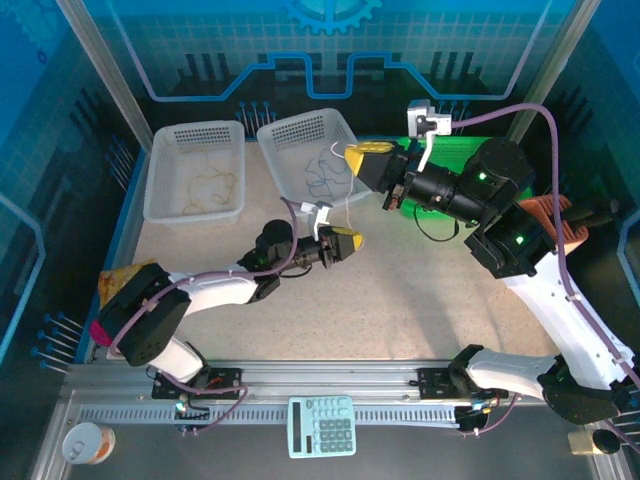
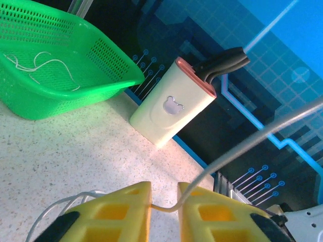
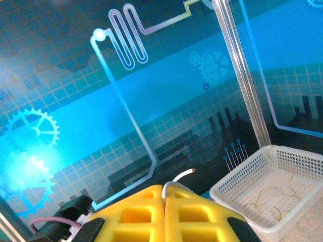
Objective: Untangle the cables
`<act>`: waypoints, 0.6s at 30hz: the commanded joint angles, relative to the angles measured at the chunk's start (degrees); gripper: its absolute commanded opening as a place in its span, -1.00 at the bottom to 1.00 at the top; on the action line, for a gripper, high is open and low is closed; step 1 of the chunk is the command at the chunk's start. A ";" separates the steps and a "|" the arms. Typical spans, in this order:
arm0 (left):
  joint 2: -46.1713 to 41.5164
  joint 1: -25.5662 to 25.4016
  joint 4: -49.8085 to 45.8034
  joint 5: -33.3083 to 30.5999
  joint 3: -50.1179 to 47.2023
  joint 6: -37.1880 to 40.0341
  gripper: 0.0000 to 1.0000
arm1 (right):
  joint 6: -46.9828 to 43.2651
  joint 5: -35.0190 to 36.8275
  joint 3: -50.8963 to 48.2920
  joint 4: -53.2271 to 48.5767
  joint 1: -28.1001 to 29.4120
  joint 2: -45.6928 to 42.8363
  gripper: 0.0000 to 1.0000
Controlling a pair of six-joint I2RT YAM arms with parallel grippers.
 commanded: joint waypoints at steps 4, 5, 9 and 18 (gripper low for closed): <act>6.24 -0.12 8.18 0.97 2.29 -3.91 -0.49 | 0.55 -0.91 3.89 3.93 -0.42 0.54 -1.00; 7.21 -0.06 9.16 0.98 2.27 -4.50 -0.49 | 0.55 -0.84 4.13 4.13 -0.42 0.65 -1.00; 9.92 -0.13 12.75 0.64 1.68 -6.38 -0.61 | 0.17 -0.50 5.15 4.08 -0.45 0.84 -1.00; 0.67 -0.07 8.71 -1.48 -8.19 -3.63 -0.05 | -2.09 0.48 4.75 2.51 -0.51 0.69 -1.00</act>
